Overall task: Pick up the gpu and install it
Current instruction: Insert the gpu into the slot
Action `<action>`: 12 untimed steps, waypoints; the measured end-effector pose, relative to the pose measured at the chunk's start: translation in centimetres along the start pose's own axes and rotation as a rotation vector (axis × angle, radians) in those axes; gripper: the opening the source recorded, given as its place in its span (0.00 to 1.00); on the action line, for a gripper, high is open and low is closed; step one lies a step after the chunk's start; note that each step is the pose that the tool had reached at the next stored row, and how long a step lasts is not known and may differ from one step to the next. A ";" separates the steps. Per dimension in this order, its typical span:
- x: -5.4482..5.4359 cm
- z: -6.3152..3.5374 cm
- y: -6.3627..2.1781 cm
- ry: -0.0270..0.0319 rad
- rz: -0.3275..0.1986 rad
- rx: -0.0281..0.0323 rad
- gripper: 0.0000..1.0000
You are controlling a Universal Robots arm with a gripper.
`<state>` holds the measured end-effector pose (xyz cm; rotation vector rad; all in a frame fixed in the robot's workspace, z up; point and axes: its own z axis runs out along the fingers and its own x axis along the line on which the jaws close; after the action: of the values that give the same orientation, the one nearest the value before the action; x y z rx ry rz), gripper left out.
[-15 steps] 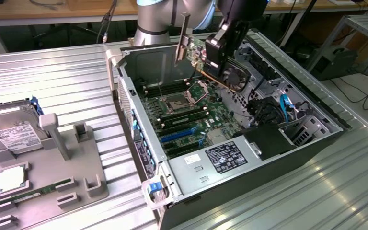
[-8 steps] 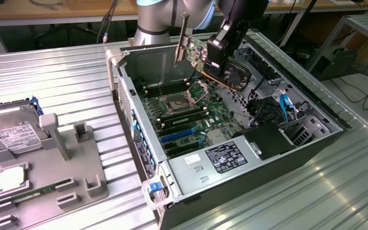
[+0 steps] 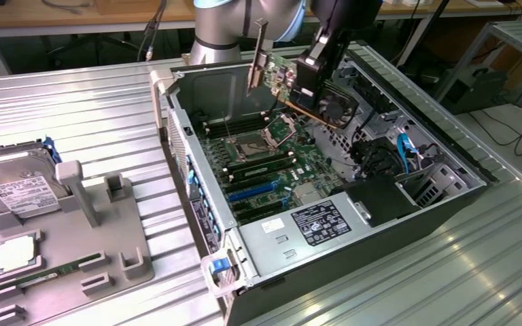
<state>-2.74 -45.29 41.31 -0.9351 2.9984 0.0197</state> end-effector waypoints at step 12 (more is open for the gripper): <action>-0.3 0.00 -0.15 0.0016 -0.082 -0.0007 0.28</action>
<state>-2.44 -45.26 41.31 -1.0584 2.9585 0.0199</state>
